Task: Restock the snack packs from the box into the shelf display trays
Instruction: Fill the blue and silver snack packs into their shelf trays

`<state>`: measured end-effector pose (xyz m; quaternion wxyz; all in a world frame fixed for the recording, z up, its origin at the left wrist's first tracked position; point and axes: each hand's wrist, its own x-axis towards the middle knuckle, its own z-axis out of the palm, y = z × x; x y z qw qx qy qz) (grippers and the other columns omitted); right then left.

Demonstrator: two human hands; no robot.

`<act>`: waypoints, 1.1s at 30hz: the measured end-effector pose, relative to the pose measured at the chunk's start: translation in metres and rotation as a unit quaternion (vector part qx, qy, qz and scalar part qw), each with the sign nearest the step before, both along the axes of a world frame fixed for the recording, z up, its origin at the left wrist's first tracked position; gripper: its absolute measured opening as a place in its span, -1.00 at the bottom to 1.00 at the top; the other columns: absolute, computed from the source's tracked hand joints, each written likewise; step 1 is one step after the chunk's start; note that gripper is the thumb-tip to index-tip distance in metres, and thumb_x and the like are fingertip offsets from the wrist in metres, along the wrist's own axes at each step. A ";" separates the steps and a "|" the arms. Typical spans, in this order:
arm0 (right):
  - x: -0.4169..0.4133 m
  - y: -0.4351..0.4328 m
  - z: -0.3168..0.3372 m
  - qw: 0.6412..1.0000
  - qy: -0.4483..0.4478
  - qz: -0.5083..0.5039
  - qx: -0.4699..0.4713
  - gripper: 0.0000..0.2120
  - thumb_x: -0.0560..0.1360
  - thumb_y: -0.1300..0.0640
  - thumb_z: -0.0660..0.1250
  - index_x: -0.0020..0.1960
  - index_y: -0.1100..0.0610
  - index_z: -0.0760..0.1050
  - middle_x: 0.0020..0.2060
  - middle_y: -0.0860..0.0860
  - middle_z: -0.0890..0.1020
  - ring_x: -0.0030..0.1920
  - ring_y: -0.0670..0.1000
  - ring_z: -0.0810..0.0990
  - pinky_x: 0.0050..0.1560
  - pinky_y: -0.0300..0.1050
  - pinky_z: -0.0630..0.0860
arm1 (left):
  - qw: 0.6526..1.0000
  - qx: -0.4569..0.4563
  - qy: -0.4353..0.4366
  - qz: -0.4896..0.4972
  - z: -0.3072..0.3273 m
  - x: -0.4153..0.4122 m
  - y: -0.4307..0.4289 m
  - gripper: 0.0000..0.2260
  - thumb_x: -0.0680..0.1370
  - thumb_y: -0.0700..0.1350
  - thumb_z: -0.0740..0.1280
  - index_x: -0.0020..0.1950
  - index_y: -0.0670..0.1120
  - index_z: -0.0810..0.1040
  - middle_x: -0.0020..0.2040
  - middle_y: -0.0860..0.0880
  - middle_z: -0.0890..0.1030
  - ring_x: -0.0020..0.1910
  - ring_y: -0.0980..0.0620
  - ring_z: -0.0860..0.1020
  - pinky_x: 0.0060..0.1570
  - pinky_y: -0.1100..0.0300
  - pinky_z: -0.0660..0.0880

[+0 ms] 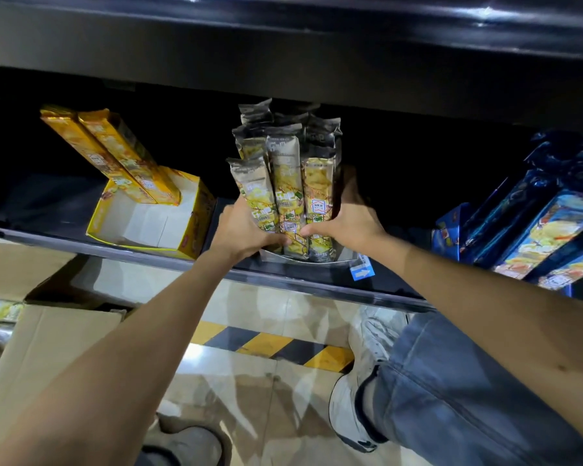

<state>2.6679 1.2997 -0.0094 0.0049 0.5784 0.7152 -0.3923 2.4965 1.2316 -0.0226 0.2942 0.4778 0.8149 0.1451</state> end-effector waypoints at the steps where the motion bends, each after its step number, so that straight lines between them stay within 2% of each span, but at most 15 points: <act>1: 0.002 0.001 0.000 1.000 0.025 -0.010 -0.005 0.23 0.22 -0.19 0.54 0.53 0.08 -0.26 0.42 0.12 0.34 0.34 0.17 0.40 0.21 -0.08 0.42 | 1.000 0.003 0.005 -0.012 0.002 0.000 0.000 -0.34 0.16 0.18 0.57 -0.41 -0.05 0.07 -0.60 0.01 0.20 -0.57 0.08 0.16 -0.64 0.22 0.13; 5: 0.007 0.001 -0.003 0.996 0.080 -0.018 0.023 0.10 0.24 -0.13 0.56 0.52 0.06 -0.07 0.28 0.06 0.47 0.23 0.08 0.48 0.07 -0.22 0.36 | 0.997 -0.039 0.055 -0.035 0.001 -0.004 0.001 -0.39 0.13 0.33 0.48 -0.48 -0.13 0.25 -0.59 0.00 0.21 -0.55 0.04 0.23 -0.48 0.13 0.20; 7: 0.010 -0.001 -0.007 0.994 0.098 -0.028 0.035 -0.09 0.25 -0.08 0.56 0.44 0.02 0.13 -0.08 -0.11 0.52 -0.08 -0.10 0.52 -0.09 -0.33 0.38 | 0.994 -0.053 0.085 -0.034 0.004 -0.003 0.000 -0.38 0.16 0.35 0.47 -0.48 -0.15 0.29 -0.58 -0.02 0.24 -0.53 0.01 0.29 -0.49 0.12 0.24; 9: 0.010 0.000 -0.011 0.997 0.072 -0.010 0.022 -0.45 0.29 -0.09 0.54 0.14 -0.13 0.30 -0.31 -0.21 0.40 -0.29 -0.24 0.40 -0.29 -0.41 0.31 | 0.995 -0.047 0.085 -0.016 0.005 -0.001 -0.001 -0.37 0.18 0.32 0.50 -0.47 -0.14 0.22 -0.56 -0.04 0.29 -0.52 -0.04 0.37 -0.54 0.14 0.23; 11: 0.008 0.005 -0.013 0.998 0.060 0.009 -0.002 -0.52 0.28 -0.14 0.52 0.10 -0.04 0.44 -0.15 -0.12 0.55 -0.11 -0.14 0.54 -0.12 -0.33 0.42 | 0.998 -0.037 0.059 0.003 0.003 0.000 -0.002 -0.36 0.15 0.26 0.56 -0.30 -0.27 0.39 -0.42 -0.17 0.44 -0.31 -0.19 0.54 -0.48 0.05 0.33; 13: 0.007 0.008 -0.010 0.998 0.065 0.016 -0.013 -0.25 0.27 -0.12 0.53 0.35 0.07 0.32 0.16 -0.01 0.53 0.18 0.00 0.51 0.10 -0.20 0.39 | 1.000 -0.016 0.018 0.005 -0.001 0.001 -0.002 -0.28 0.11 0.22 0.60 -0.09 -0.31 0.46 -0.23 -0.27 0.53 -0.16 -0.22 0.56 -0.41 -0.03 0.39; 16: 0.009 0.008 -0.003 0.999 0.034 0.001 -0.013 -0.13 0.32 -0.10 0.50 0.46 0.12 0.14 0.34 0.08 0.42 0.30 0.12 0.44 0.15 -0.13 0.37 | 0.999 -0.028 -0.039 -0.002 -0.006 -0.001 -0.002 -0.37 0.08 0.21 0.60 -0.33 -0.11 0.23 -0.52 -0.05 0.28 -0.53 0.01 0.29 -0.53 0.16 0.13; 17: 0.009 0.008 -0.001 1.000 0.021 -0.002 -0.010 -0.10 0.33 -0.11 0.49 0.48 0.13 0.09 0.38 0.10 0.38 0.32 0.14 0.42 0.18 -0.10 0.38 | 0.998 -0.029 -0.054 -0.001 -0.007 -0.003 -0.001 -0.35 0.09 0.20 0.60 -0.36 -0.07 0.16 -0.53 0.00 0.23 -0.54 0.05 0.21 -0.52 0.20 0.11; 19: 0.011 0.007 0.004 1.000 -0.003 -0.002 -0.002 -0.05 0.33 -0.15 0.48 0.51 0.12 0.03 0.42 0.11 0.32 0.35 0.16 0.38 0.23 -0.06 0.39 | 0.998 -0.027 -0.064 0.004 -0.005 -0.003 -0.001 -0.33 0.02 0.34 0.55 -0.33 -0.06 0.22 -0.47 0.00 0.33 -0.47 0.05 0.27 -0.45 0.20 0.22; 21: 0.012 0.004 0.009 1.000 0.010 -0.012 0.006 -0.05 0.33 -0.13 0.49 0.51 0.12 0.05 0.40 0.12 0.36 0.33 0.17 0.40 0.21 -0.03 0.42 | 0.997 -0.027 -0.065 0.013 -0.002 -0.003 0.000 -0.27 -0.05 0.42 0.50 -0.28 -0.08 0.27 -0.40 -0.03 0.38 -0.40 0.04 0.32 -0.39 0.17 0.26; 23: 0.014 -0.002 0.015 0.999 0.028 -0.026 0.014 -0.09 0.32 -0.08 0.52 0.50 0.14 0.12 0.27 0.13 0.48 0.24 0.15 0.48 0.18 -0.04 0.45 | 0.996 -0.045 -0.064 0.029 0.006 -0.002 -0.002 -0.29 -0.02 0.33 0.53 -0.31 -0.13 0.24 -0.41 -0.05 0.34 -0.40 0.03 0.33 -0.42 0.14 0.23; 24: 0.015 -0.006 0.019 0.999 0.032 -0.031 0.020 -0.14 0.32 -0.05 0.53 0.46 0.16 0.19 0.18 0.12 0.53 0.19 0.14 0.51 0.15 -0.05 0.46 | 0.996 -0.051 -0.073 0.029 0.009 -0.002 -0.003 -0.26 -0.05 0.34 0.52 -0.23 -0.19 0.35 -0.34 -0.08 0.43 -0.32 0.00 0.43 -0.38 0.15 0.29; 26: 0.014 -0.014 0.024 0.998 0.023 -0.042 0.027 -0.32 0.30 -0.03 0.55 0.29 0.22 0.38 0.02 0.08 0.56 0.08 0.12 0.54 0.06 -0.07 0.49 | 0.995 -0.043 -0.092 0.010 0.016 -0.004 -0.007 -0.05 -0.01 0.30 0.56 0.19 -0.22 0.43 0.03 -0.12 0.58 0.06 -0.09 0.53 -0.11 0.10 0.45; 29: 0.011 -0.029 0.034 0.998 0.007 -0.060 0.036 -0.53 0.27 -0.05 0.56 -0.09 0.23 0.42 -0.10 0.13 0.53 -0.09 0.11 0.52 -0.15 -0.06 0.48 | 0.995 -0.022 -0.097 0.010 0.031 -0.007 -0.019 -0.05 0.20 0.05 0.61 0.46 -0.12 0.22 0.34 -0.07 0.47 0.35 -0.08 0.40 0.27 0.05 0.40; 33: 0.003 -0.045 0.057 0.997 -0.009 -0.015 0.073 -0.53 0.31 -0.06 0.52 -0.03 0.17 0.36 0.07 0.15 0.52 0.11 0.16 0.51 -0.07 -0.09 0.42 | 0.998 -0.035 -0.043 -0.023 0.060 -0.013 -0.039 0.08 0.27 0.04 0.58 0.56 -0.06 -0.06 0.46 -0.11 0.34 0.41 -0.12 0.33 0.32 0.05 0.35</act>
